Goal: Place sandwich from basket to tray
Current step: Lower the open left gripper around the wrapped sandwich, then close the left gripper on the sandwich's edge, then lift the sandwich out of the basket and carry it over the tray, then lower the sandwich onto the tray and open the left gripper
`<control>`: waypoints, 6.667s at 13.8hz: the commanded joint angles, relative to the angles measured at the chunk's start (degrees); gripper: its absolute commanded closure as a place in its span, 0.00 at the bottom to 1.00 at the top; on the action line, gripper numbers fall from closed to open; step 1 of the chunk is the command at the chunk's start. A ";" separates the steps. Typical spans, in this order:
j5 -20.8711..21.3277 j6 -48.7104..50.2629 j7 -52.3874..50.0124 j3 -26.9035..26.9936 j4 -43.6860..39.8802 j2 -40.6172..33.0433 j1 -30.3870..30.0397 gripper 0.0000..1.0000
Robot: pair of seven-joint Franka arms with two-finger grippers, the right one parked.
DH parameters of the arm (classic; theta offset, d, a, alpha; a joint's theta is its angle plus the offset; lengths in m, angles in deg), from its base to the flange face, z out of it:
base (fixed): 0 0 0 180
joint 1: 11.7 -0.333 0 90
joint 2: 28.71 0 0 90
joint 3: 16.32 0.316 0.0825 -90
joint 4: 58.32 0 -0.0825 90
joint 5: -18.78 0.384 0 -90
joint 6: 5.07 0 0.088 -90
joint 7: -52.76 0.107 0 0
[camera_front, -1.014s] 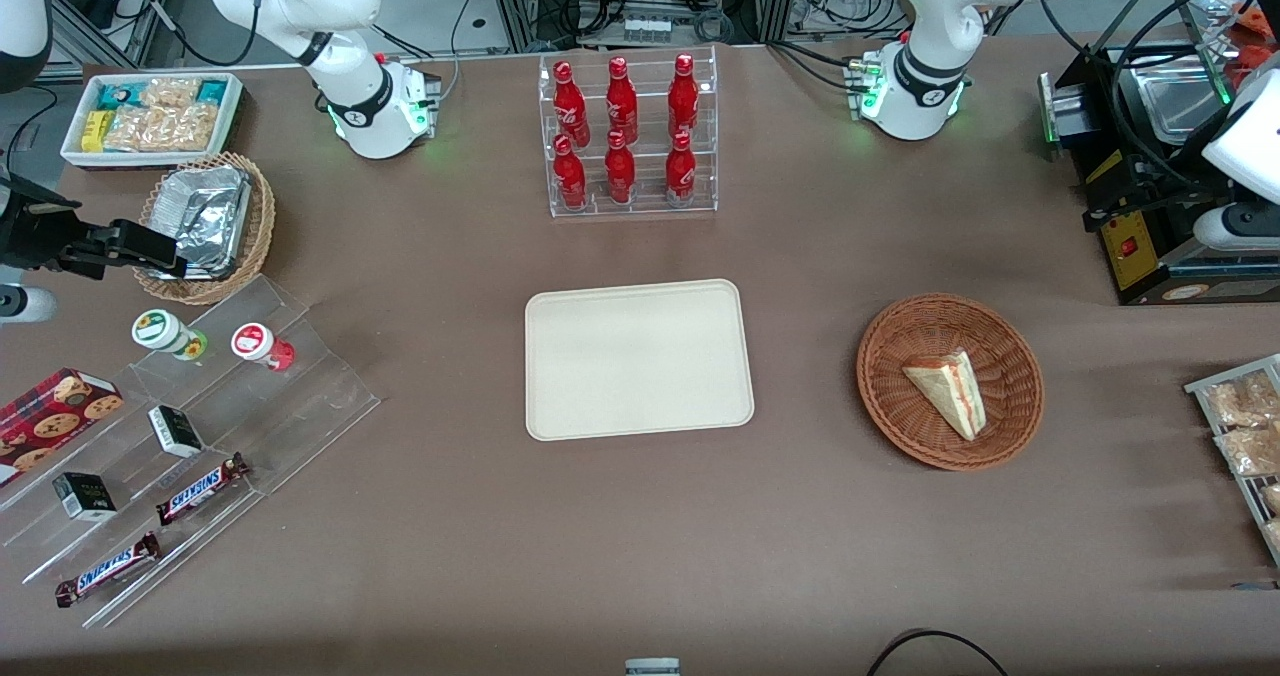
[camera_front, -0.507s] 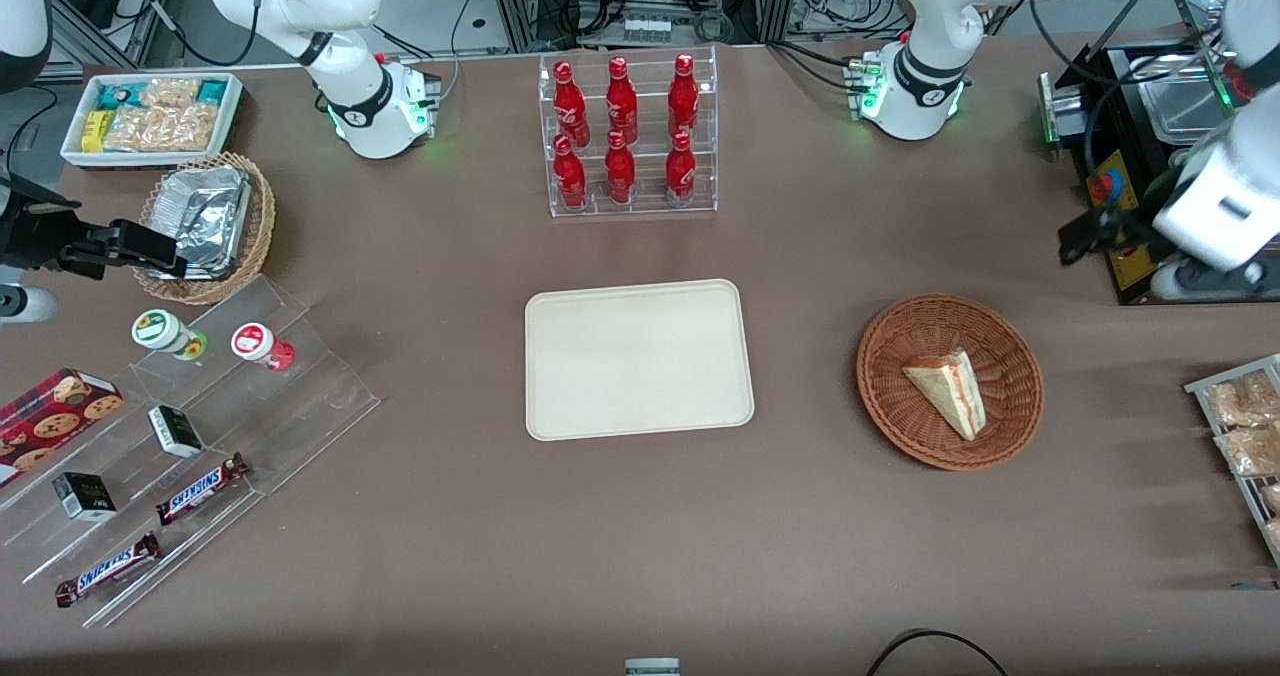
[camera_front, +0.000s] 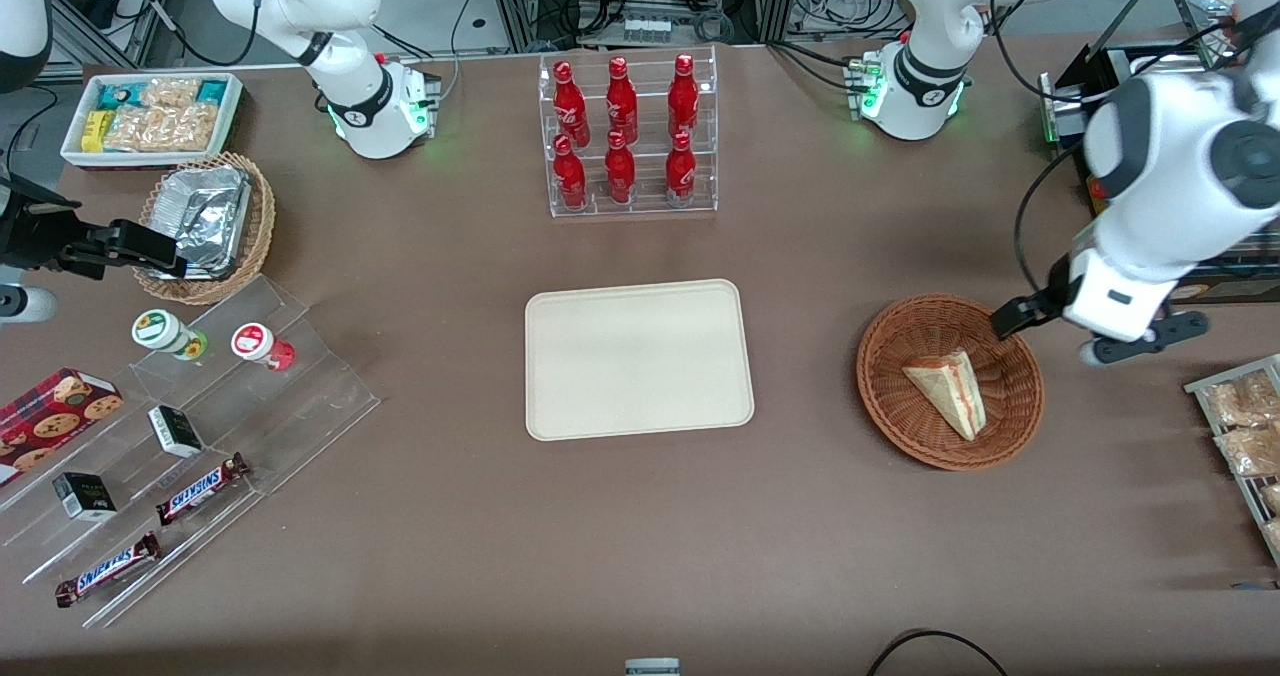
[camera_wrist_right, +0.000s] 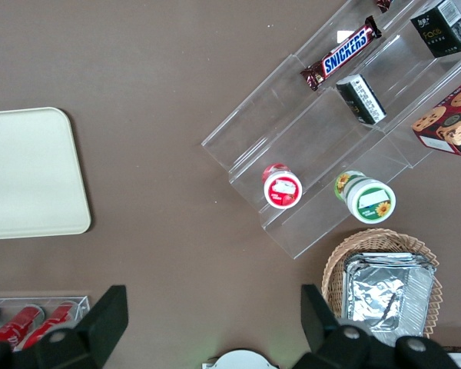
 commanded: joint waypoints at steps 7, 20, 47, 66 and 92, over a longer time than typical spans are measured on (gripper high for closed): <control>0.23 -16.49 -8.34 -1.12 6.78 7.41 0.44 0.01; 0.23 -25.11 -8.25 -0.95 8.89 14.63 -0.09 0.02; 2.59 11.54 -14.74 -12.81 -31.01 24.55 20.37 1.00; 7.25 2.49 -27.14 -12.28 -42.09 44.16 34.63 1.00; 7.52 20.06 -29.70 -11.85 -40.08 24.85 25.77 0.01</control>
